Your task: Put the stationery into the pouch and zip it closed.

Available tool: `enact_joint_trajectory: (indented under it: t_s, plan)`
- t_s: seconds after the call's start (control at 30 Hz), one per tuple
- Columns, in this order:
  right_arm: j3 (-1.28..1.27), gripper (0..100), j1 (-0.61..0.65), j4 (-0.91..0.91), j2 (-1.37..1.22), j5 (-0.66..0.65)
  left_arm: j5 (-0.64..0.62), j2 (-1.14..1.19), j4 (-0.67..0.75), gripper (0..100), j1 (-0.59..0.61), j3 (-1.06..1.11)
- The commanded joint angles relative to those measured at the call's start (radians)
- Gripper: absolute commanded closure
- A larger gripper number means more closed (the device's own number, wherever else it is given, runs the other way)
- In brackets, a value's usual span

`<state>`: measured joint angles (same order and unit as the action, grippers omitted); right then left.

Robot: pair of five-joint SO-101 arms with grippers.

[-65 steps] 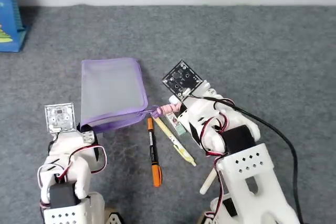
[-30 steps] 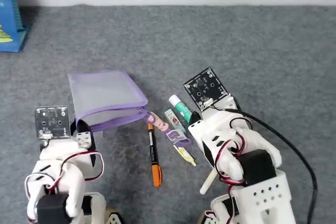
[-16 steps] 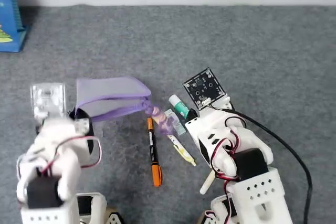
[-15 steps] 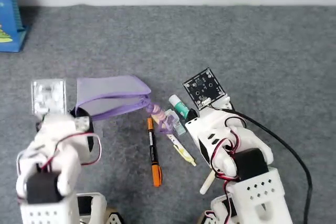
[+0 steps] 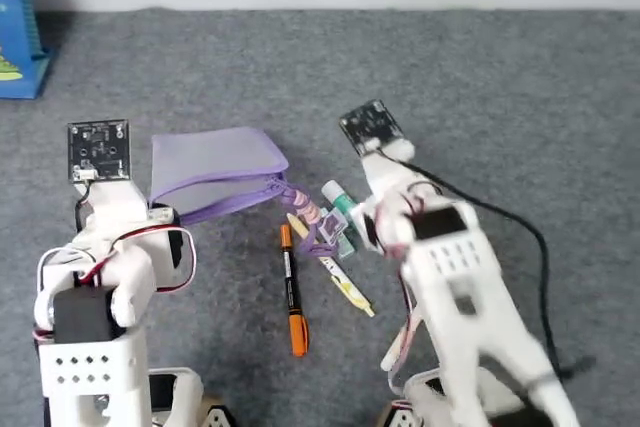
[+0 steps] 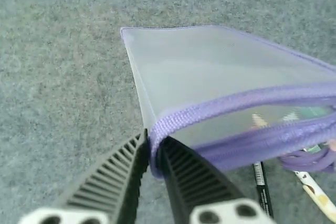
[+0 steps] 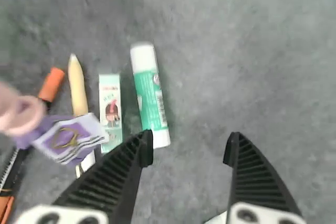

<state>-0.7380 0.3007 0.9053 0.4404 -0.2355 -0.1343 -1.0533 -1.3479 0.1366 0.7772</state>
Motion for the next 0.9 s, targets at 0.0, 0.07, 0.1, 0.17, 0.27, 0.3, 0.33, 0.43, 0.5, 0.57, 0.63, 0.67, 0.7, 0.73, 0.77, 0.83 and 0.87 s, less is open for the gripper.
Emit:
enact_joint_trajectory:
  t_s: [0.0, 0.07, 0.1, 0.17, 0.27, 0.3, 0.33, 0.43, 0.5, 0.57, 0.63, 0.67, 0.7, 0.73, 0.77, 0.83, 0.87]
  plan:
    - [0.158, 77.9, -0.007, -0.016, -0.189, 0.002, -0.014, 0.006, 0.0, 99, -0.008, -0.099]
    - [0.209, 77.9, -0.007, -0.015, -0.274, 0.002, -0.028, 0.006, -0.015, 99, -0.008, -0.134]
    - [0.229, 77.9, -0.007, -0.015, -0.308, 0.002, -0.037, 0.006, -0.025, 99, -0.008, -0.153]
    - [0.259, 77.9, 0.005, -0.013, -0.358, 0.002, -0.049, 0.006, -0.052, 99, -0.008, -0.186]
    - [0.278, 77.9, 0.045, -0.016, -0.387, 0.002, -0.049, 0.006, -0.074, 99, -0.008, -0.202]
    - [0.285, 77.9, 0.059, -0.016, -0.392, 0.002, -0.049, 0.006, -0.077, 99, -0.008, -0.2]
    - [0.296, 77.9, 0.07, -0.016, -0.397, 0.002, -0.049, 0.006, -0.077, 99, -0.008, -0.197]
    - [0.315, 77.9, 0.079, -0.033, -0.4, 0.0, -0.049, 0.006, -0.074, 99, -0.008, -0.182]
    - [0.316, 77.9, 0.081, -0.065, -0.401, 0.0, -0.049, 0.006, -0.074, 99, -0.009, -0.173]
    - [0.319, 77.9, 0.084, -0.09, -0.424, 0.0, -0.049, 0.006, -0.074, 99, -0.009, -0.163]
    - [0.336, 77.9, 0.084, -0.107, -0.472, 0.0, -0.058, 0.006, -0.074, 99, -0.017, -0.157]
    - [0.348, 77.9, 0.084, -0.11, -0.504, 0.0, -0.063, 0.005, -0.074, 99, -0.029, -0.151]
    - [0.368, 77.9, 0.084, -0.105, -0.538, 0.0, -0.063, 0.005, -0.075, 99, -0.041, -0.147]
    - [0.391, 78.2, 0.084, -0.099, -0.576, 0.0, -0.063, 0.005, -0.077, 99, -0.054, -0.143]
    - [0.413, 78.3, 0.084, -0.091, -0.611, 0.0, -0.063, 0.005, -0.077, 99, -0.063, -0.139]
    - [0.463, 78.3, 0.084, -0.047, -0.673, 0.0, -0.063, 0.005, -0.074, 99, -0.068, -0.136]
    - [0.494, 78.4, 0.084, -0.016, -0.7, 0.0, -0.063, 0.005, -0.072, 99, -0.064, -0.134]
